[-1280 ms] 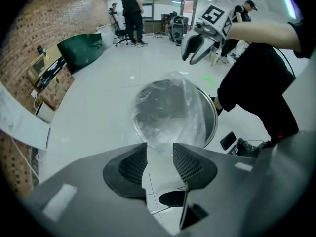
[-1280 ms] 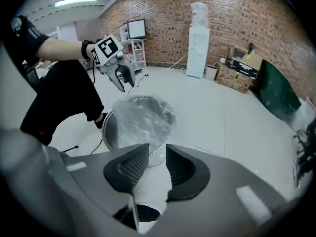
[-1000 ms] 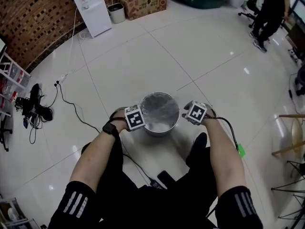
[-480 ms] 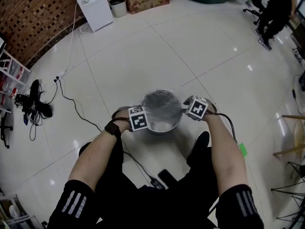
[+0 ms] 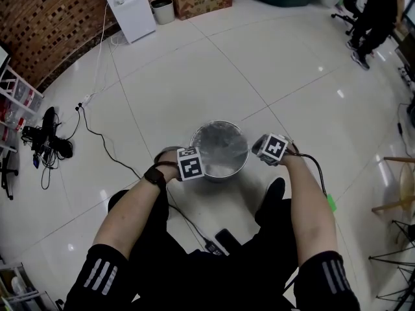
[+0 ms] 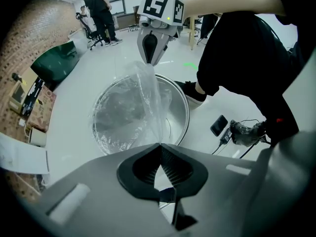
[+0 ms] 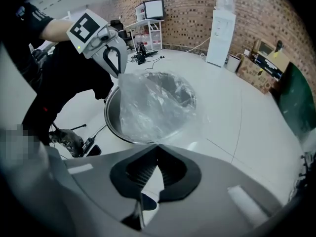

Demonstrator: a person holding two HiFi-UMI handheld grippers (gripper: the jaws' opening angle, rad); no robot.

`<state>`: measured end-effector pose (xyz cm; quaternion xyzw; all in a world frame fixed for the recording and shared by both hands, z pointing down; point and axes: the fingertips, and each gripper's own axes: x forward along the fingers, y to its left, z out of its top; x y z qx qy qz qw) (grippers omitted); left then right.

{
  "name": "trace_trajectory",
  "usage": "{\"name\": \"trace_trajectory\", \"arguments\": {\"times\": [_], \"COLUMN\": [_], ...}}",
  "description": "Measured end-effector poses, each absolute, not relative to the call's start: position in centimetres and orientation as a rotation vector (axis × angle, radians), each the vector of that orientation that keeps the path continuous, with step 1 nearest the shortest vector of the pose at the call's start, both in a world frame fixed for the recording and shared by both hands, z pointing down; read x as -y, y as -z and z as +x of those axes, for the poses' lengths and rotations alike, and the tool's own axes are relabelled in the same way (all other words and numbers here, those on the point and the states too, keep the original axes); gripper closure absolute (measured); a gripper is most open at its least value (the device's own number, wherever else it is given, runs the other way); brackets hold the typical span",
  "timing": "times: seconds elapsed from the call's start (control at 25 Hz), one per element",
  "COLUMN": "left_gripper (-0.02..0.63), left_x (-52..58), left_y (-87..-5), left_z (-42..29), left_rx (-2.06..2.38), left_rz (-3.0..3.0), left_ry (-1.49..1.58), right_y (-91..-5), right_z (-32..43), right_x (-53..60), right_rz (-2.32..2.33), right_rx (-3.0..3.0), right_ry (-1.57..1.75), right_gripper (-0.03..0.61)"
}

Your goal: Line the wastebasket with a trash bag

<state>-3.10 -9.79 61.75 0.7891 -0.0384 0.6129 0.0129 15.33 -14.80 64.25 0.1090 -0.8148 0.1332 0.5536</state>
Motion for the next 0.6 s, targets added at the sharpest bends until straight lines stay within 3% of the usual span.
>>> {"name": "trace_trajectory", "arguments": {"times": [0.6], "left_gripper": [0.618], "left_x": [2.6], "left_y": [-64.4], "left_z": [-2.8], "left_rx": [-0.101], "left_rz": [2.392], "left_ry": [-1.985], "right_y": [-66.7], "right_z": [16.3], "right_x": [5.4], "right_rz": [-0.07], "right_rx": [1.827], "right_ry": [-0.446], "right_gripper": [0.572]}}
